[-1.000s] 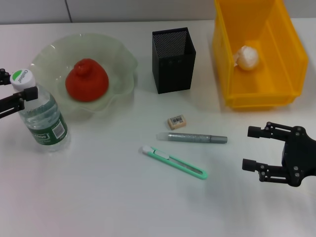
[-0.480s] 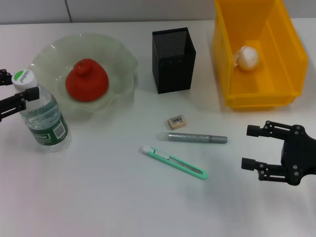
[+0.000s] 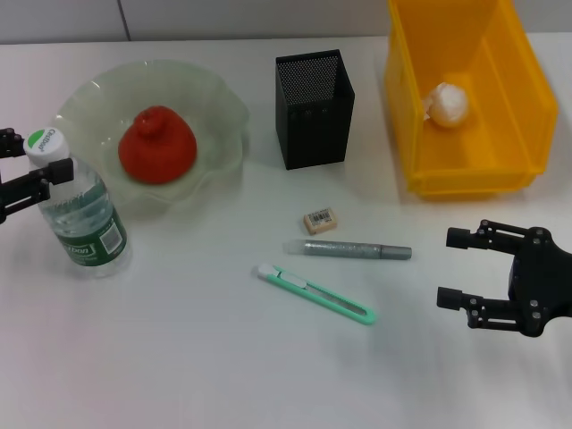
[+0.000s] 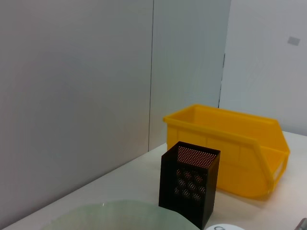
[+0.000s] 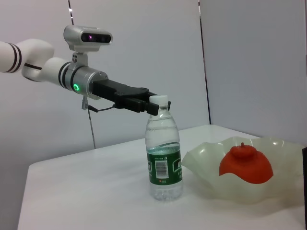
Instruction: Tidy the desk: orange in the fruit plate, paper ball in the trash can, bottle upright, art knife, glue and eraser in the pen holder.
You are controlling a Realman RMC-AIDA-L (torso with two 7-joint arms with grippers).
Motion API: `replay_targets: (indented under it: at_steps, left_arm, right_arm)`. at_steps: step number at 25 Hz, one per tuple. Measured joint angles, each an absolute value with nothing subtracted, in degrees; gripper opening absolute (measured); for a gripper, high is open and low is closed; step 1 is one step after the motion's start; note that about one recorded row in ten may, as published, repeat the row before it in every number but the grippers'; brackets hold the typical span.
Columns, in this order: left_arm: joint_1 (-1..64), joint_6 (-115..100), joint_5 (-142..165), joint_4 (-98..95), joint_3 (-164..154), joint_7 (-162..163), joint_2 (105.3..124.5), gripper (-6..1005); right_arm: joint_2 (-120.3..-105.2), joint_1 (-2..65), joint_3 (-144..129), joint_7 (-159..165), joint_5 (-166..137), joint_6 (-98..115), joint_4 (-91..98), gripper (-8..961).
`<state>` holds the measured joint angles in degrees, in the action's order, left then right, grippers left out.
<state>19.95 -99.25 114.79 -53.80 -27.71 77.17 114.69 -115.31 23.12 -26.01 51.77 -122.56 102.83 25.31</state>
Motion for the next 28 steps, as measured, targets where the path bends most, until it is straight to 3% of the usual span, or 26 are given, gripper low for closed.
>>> replay_targets:
  at_steps: [13, 24, 28]
  left_arm:
    - [20.21, -99.37, 114.21, -52.91, -27.28, 77.36, 114.73, 529]
    - [20.48, -100.31, 113.73, -52.90, -27.24, 77.32, 114.87, 786]
    - [20.50, -102.92, 109.91, -52.90, -27.24, 77.83, 114.72, 785]
  right_arm:
    - [-115.31, 23.19, -26.01, 51.77, -122.61, 102.87, 25.31, 763]
    - [-115.31, 23.20, -26.01, 51.77, -122.61, 102.92, 25.31, 764]
    - [-115.26, 23.20, -26.01, 51.77, -122.62, 102.92, 25.31, 765]
